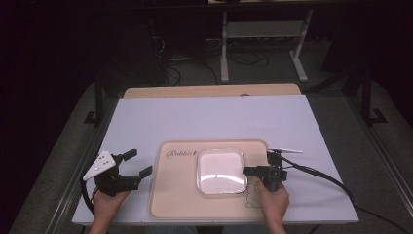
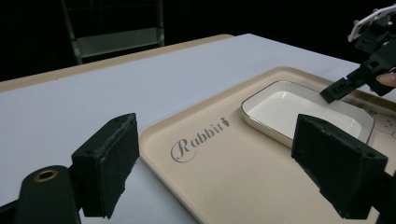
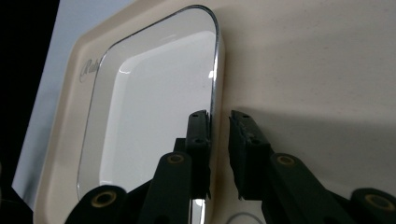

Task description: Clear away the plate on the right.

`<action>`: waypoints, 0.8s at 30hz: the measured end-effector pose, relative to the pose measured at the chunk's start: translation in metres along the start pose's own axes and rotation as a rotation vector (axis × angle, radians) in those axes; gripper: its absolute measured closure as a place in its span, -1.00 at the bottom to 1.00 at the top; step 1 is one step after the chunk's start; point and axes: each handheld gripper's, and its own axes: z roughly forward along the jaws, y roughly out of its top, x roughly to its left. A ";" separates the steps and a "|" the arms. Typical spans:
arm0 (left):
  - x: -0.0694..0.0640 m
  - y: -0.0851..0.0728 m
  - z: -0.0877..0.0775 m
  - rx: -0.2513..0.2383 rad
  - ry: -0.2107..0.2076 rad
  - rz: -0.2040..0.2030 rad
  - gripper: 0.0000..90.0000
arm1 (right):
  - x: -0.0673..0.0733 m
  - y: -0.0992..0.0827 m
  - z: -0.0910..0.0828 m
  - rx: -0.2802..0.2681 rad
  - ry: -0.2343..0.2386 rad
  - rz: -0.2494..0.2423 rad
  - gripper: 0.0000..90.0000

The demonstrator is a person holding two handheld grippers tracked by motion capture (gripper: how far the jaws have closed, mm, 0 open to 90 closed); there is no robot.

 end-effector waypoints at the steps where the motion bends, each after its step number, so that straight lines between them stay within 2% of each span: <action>1: 0.000 0.000 0.000 0.000 0.000 -0.002 -0.68 | 0.000 -0.001 -0.001 0.004 -0.001 -0.009 0.72; 5: -0.001 0.000 0.001 0.000 -0.002 0.000 -0.68 | 0.001 -0.005 -0.004 0.030 0.004 -0.032 0.72; 10: -0.001 0.000 0.001 0.000 -0.001 -0.001 -0.68 | 0.003 -0.011 -0.007 0.023 0.004 -0.045 0.77; 24: -0.001 0.000 0.000 0.000 -0.003 0.001 -0.68 | 0.005 -0.023 -0.007 0.022 0.008 -0.033 0.78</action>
